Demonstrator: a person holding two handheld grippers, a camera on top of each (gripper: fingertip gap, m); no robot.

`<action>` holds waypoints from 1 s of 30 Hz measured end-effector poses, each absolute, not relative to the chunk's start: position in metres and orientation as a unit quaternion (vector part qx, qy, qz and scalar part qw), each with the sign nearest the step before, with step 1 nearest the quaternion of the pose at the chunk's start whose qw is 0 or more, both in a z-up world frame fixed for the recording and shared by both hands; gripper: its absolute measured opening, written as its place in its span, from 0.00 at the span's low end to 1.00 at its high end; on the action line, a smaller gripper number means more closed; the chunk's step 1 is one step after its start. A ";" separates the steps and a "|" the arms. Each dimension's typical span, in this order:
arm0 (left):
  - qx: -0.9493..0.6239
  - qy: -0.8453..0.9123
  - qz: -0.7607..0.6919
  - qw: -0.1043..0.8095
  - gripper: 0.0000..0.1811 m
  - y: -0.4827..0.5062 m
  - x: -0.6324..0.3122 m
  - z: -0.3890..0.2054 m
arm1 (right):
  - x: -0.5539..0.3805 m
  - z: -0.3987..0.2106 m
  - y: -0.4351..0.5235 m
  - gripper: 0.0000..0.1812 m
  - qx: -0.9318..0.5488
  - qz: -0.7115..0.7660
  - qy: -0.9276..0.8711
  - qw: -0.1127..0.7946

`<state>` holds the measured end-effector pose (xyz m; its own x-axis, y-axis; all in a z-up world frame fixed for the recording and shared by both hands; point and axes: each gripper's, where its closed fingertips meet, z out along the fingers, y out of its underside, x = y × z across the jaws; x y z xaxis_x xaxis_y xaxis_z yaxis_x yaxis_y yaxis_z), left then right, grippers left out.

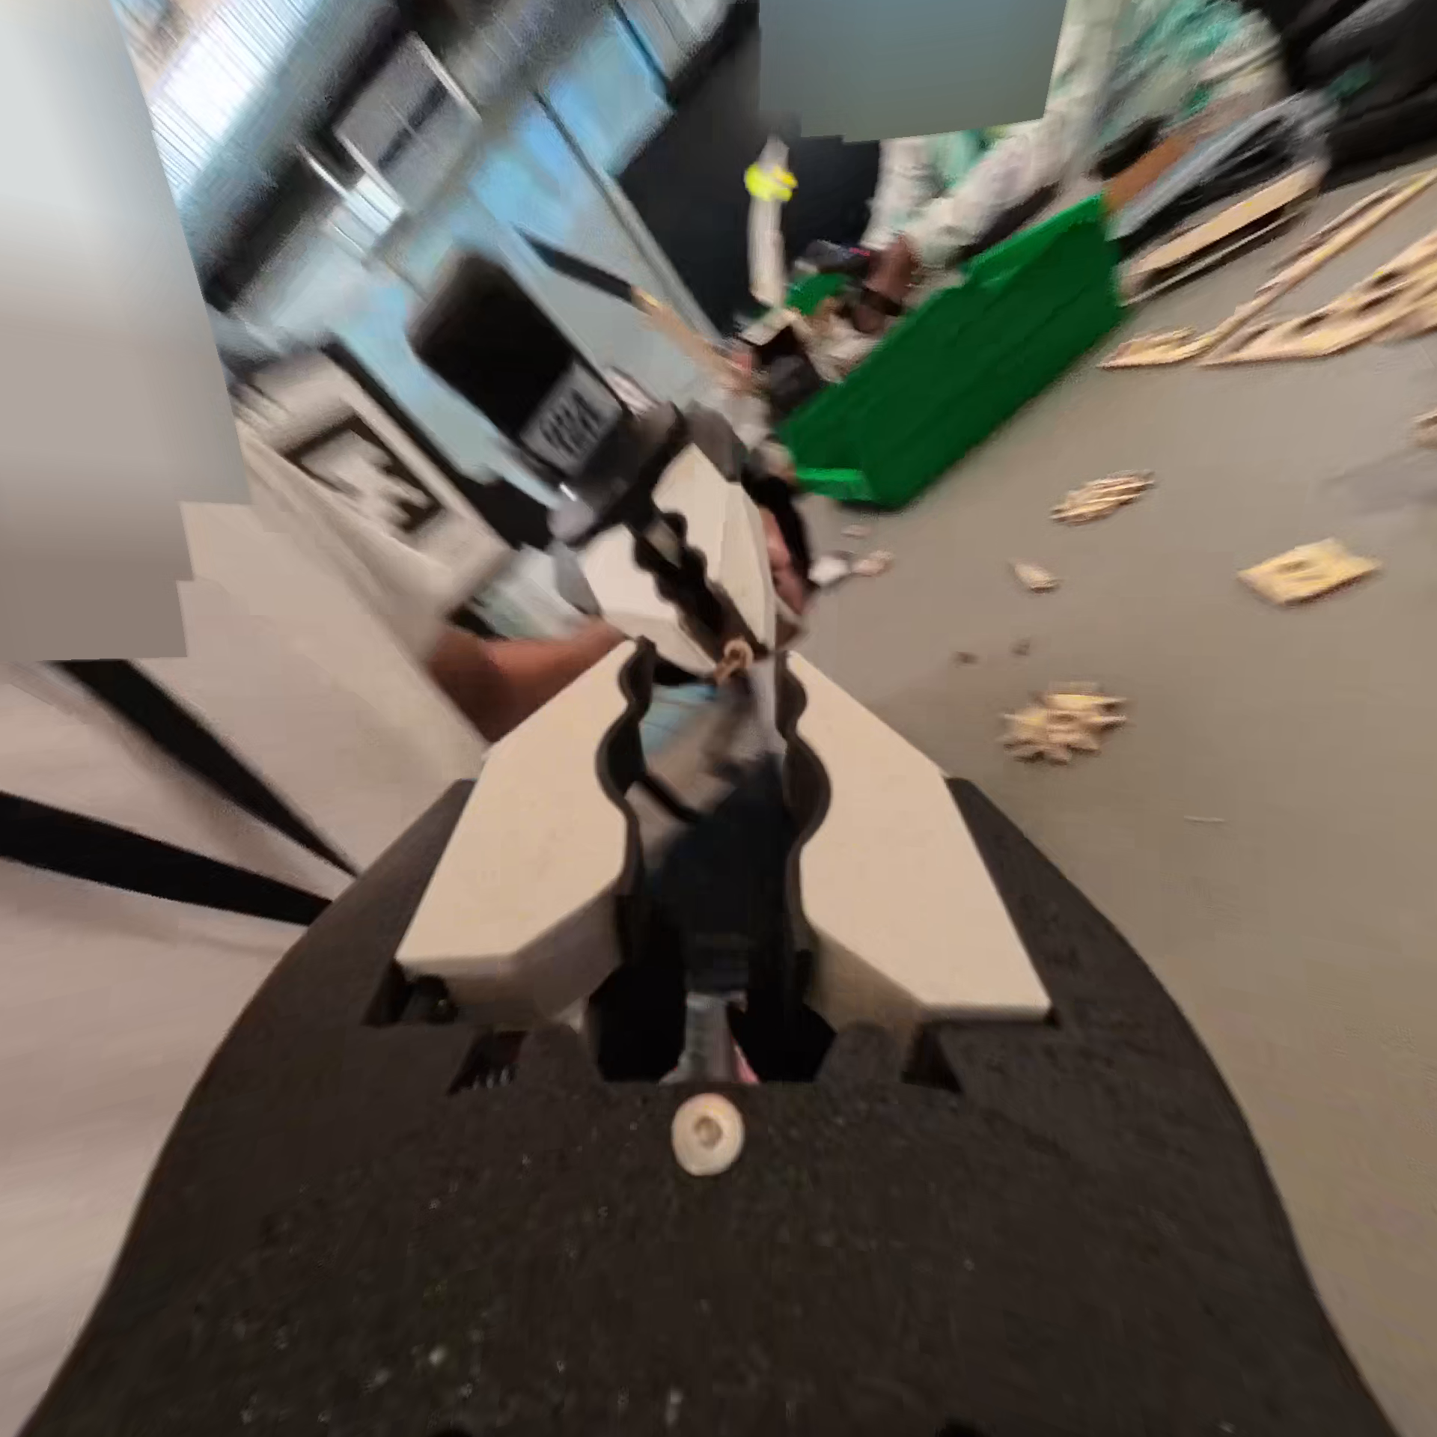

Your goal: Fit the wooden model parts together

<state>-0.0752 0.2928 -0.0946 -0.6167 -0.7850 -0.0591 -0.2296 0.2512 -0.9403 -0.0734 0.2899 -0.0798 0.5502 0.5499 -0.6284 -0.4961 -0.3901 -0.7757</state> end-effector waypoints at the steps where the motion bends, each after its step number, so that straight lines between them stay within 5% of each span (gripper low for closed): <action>1: -0.324 0.745 -0.504 0.295 0.03 0.290 -0.077 -0.090 | -0.076 -0.073 0.289 0.17 -0.649 0.543 0.003 0.532; 8: -0.300 0.714 -0.545 0.321 0.03 0.284 -0.084 -0.071 | -0.090 -0.061 0.290 0.20 -0.515 0.724 0.040 0.457; 12: -0.312 0.705 -0.546 0.327 0.03 0.287 -0.080 -0.073 | -0.095 -0.061 0.296 0.11 -0.504 0.728 0.049 0.463; 29: -0.299 0.702 -0.551 0.337 0.05 0.291 -0.079 -0.078 | -0.087 -0.067 0.299 0.10 -0.444 0.782 0.098 0.427; 30: -0.300 0.711 -0.541 0.335 0.04 0.291 -0.079 -0.082 | -0.086 -0.071 0.300 0.03 -0.453 0.775 0.100 0.429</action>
